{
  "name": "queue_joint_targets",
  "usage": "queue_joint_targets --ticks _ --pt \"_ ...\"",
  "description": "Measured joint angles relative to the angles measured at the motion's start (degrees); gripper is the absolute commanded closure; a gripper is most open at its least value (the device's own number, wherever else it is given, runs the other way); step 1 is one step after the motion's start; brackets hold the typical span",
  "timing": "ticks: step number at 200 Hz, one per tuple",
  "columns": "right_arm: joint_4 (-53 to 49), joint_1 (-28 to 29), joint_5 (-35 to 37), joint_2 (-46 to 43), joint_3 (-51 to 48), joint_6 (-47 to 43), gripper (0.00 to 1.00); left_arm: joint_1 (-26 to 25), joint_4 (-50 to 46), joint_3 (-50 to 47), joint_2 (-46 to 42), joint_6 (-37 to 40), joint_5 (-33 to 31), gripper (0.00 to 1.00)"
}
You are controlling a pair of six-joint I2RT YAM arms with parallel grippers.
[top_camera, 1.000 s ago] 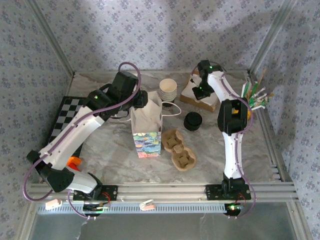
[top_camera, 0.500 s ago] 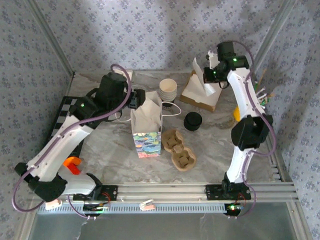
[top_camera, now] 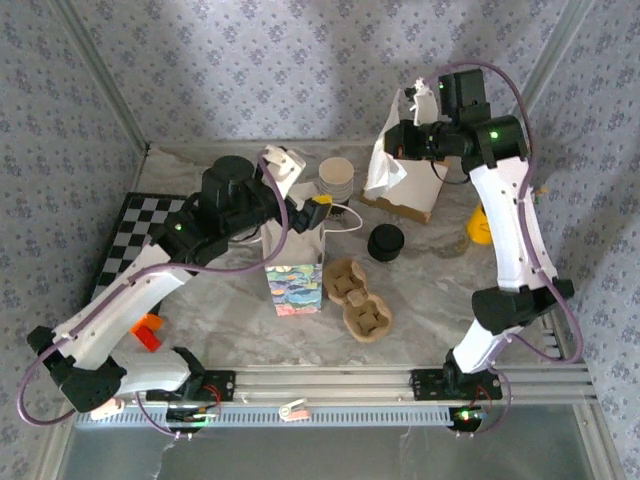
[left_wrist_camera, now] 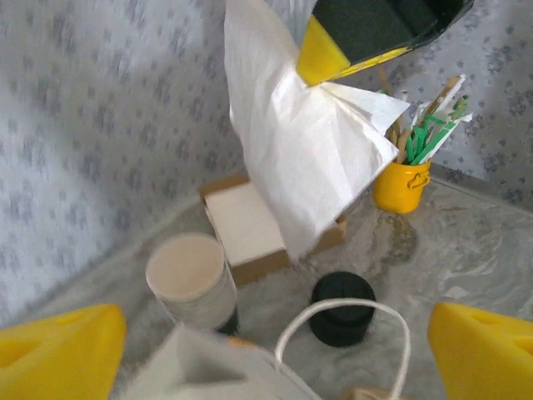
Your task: Pack the takeout coffee
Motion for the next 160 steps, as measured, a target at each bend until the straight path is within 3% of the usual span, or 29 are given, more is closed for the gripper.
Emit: queue_joint_targets --ticks 60,160 --pt "-7.72 3.89 -4.44 -3.10 10.12 0.35 1.00 0.11 9.03 0.17 5.79 11.47 5.40 0.00" --pt "-13.53 3.61 -10.27 -3.85 16.55 -7.30 1.00 5.79 0.66 10.67 1.79 11.21 19.91 0.00"
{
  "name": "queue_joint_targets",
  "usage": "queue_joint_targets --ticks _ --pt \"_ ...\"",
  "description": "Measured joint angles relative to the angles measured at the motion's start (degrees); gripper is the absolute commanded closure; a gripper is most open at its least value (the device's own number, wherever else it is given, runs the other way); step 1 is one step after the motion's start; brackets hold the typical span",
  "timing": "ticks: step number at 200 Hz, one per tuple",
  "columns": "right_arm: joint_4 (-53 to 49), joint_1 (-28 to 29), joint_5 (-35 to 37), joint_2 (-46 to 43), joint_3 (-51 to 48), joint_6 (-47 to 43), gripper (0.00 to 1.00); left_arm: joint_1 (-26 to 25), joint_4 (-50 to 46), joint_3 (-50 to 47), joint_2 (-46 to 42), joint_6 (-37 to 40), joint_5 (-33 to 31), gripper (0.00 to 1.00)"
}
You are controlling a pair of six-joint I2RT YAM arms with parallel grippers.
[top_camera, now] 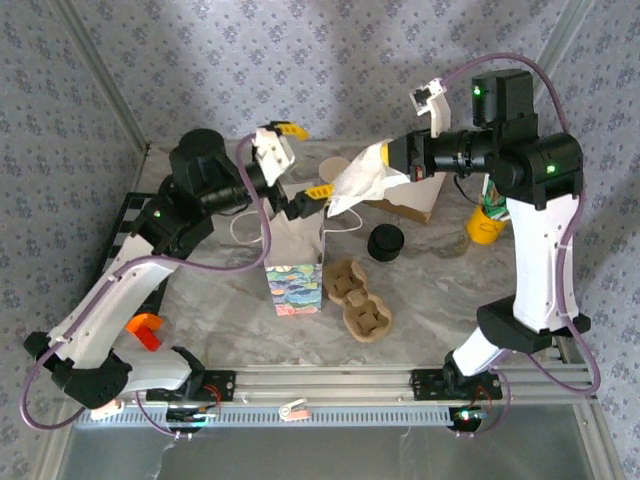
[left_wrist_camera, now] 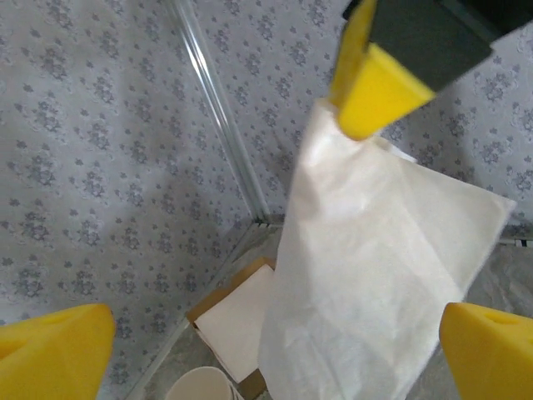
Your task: Pack the takeout coffee
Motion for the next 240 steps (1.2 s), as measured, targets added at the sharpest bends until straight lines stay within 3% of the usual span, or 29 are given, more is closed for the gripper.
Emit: queue_joint_targets --ticks 56,72,113,156,162,178,188,206,230,240 --pt "0.09 0.39 -5.25 -0.31 0.20 -1.99 1.00 0.81 -2.91 7.39 5.35 -0.17 8.02 0.00" --pt "0.09 1.79 -6.51 -0.31 0.20 -2.64 1.00 0.09 -2.89 8.85 7.65 -0.17 9.29 0.05" --pt "1.05 4.50 -9.27 -0.28 0.17 -3.58 1.00 -3.10 -3.74 9.94 12.66 0.81 10.82 0.36" --pt "2.73 4.70 -10.69 -0.59 -3.02 -3.61 1.00 -3.48 -3.19 9.97 12.81 -0.42 10.97 0.95" --pt "3.08 4.74 -10.71 -0.59 -3.37 -3.58 1.00 -3.50 -3.06 9.97 12.72 -0.74 10.97 1.00" --pt "4.04 4.83 -10.99 -0.68 -3.87 -3.32 1.00 -3.89 -3.23 9.97 12.35 -2.12 9.88 1.00" --pt "5.07 4.96 -11.10 -0.98 -4.33 -2.86 0.83 -4.46 -3.54 9.97 11.98 -2.73 8.39 1.00" --pt "6.99 5.29 -11.08 -1.99 -5.51 -1.01 0.65 -6.64 -4.28 9.94 10.75 -4.42 3.85 1.00" --pt "9.99 5.49 -8.70 -4.22 -7.58 2.01 0.52 -11.04 -5.57 9.44 7.63 -9.29 -6.88 1.00" --pt "11.54 5.49 -7.32 -5.97 -9.81 3.48 0.51 -12.90 -5.68 8.66 5.68 -12.00 -12.48 1.00"
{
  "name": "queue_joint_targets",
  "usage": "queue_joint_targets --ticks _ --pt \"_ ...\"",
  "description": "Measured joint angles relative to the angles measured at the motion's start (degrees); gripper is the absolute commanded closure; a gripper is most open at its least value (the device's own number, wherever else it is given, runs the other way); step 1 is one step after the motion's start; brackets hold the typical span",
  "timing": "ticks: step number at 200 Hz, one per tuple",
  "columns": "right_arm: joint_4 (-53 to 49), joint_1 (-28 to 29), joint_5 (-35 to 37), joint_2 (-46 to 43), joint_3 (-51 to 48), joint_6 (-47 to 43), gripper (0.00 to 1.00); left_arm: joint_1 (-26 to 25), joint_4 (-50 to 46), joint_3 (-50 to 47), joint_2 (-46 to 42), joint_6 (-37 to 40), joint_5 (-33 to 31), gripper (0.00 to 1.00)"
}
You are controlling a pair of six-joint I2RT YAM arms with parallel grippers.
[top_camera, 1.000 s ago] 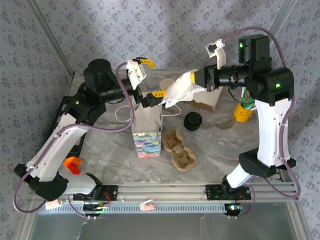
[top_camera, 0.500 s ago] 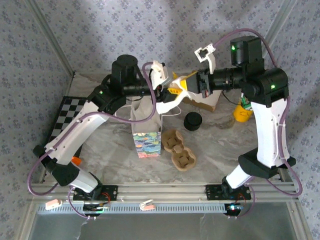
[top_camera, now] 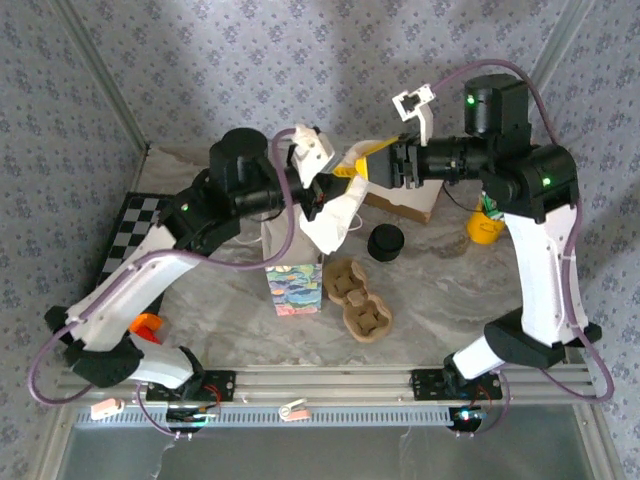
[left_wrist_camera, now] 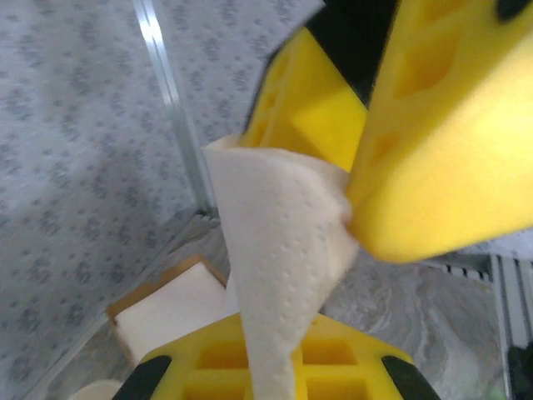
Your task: Pack the takeout coffee
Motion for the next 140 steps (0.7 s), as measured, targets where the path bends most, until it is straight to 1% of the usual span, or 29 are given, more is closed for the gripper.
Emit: queue_joint_targets --ticks 15,32,48,62,76,97,140 --pt "1.60 0.00 2.10 -2.49 -3.28 1.68 0.47 -1.92 -0.96 -0.83 -2.64 -4.87 -8.74 1.00" --pt "2.80 0.00 4.11 -4.83 -6.75 3.48 0.44 -2.47 -2.05 -1.46 -4.57 -11.91 -18.49 1.00" --pt "4.76 0.00 5.18 -6.84 -10.97 4.72 0.42 -2.43 -3.43 -2.45 -5.25 -17.75 -26.10 1.00" --pt "5.92 0.00 5.75 -7.96 -14.19 5.68 0.41 -2.49 -5.64 -2.54 -4.50 -22.51 -31.15 1.00" --pt "6.86 -0.02 6.05 -8.26 -16.22 6.36 0.41 -2.49 -7.52 -2.58 -3.08 -26.25 -34.95 1.00" --pt "8.74 -0.02 6.14 -8.63 -19.06 7.23 0.41 -2.49 -8.02 -3.91 -1.03 -29.53 -39.06 1.00" --pt "12.04 -0.57 5.92 -10.03 -23.39 8.44 0.41 -2.49 -8.22 -9.07 0.81 -35.10 -44.85 1.00"
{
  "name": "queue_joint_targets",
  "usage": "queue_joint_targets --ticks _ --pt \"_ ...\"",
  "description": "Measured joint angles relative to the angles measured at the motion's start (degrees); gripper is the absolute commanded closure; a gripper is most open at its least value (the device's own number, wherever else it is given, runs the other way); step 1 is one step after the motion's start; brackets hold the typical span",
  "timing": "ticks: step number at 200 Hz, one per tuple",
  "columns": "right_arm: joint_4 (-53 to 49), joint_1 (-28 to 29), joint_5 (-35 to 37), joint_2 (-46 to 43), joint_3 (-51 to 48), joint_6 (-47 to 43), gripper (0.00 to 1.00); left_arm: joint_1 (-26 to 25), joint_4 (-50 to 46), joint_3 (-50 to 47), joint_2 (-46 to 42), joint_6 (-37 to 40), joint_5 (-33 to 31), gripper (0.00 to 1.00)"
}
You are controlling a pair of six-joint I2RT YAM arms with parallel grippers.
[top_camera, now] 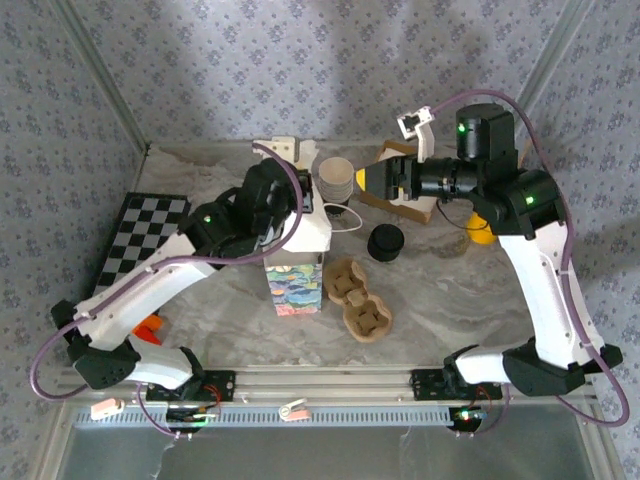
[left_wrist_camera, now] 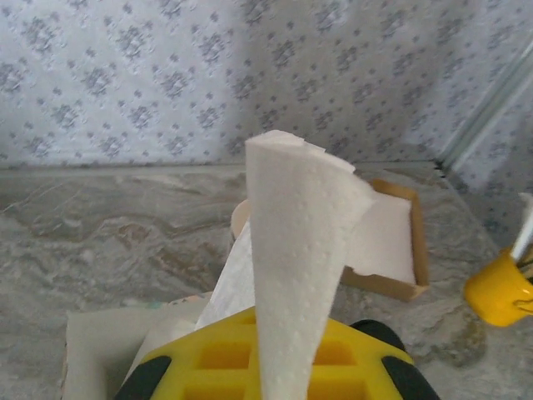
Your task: Pack the takeout coffee
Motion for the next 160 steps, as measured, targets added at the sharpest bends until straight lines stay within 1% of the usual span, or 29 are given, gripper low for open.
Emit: queue_joint_targets --ticks 25,62,105,112,124,138,149,160 --pt "1.73 -0.83 -0.39 -1.25 -2.01 0.35 0.40 0.02 -0.50 -1.70 1.14 -2.29 -4.26 1.00" --pt "3.58 -1.88 -1.57 -2.32 -3.85 1.29 0.40 0.00 -2.25 -3.74 2.40 -4.33 -7.54 1.00" --pt "5.68 -2.64 -2.38 -2.45 -5.35 1.73 0.40 0.02 -7.85 -3.30 5.22 -6.12 -8.09 0.98" --pt "5.92 -2.78 -2.58 -2.45 -5.73 1.95 0.40 0.00 -9.03 -2.93 5.86 -6.36 -8.55 0.94" --pt "6.21 -2.89 -2.86 -2.47 -6.23 2.16 0.39 0.00 -10.78 -2.40 6.78 -6.71 -9.31 0.84" --pt "6.25 -3.13 -3.21 -2.47 -6.64 2.38 0.39 0.00 -12.00 -2.34 7.04 -7.06 -9.75 0.80" --pt "6.47 -3.30 -3.26 -2.47 -6.78 2.58 0.39 0.00 -12.94 -2.29 7.04 -6.78 -10.05 0.74" --pt "6.99 -3.48 -3.43 -2.58 -7.04 2.75 0.38 0.00 -13.62 -1.97 7.04 -6.27 -10.16 0.61"
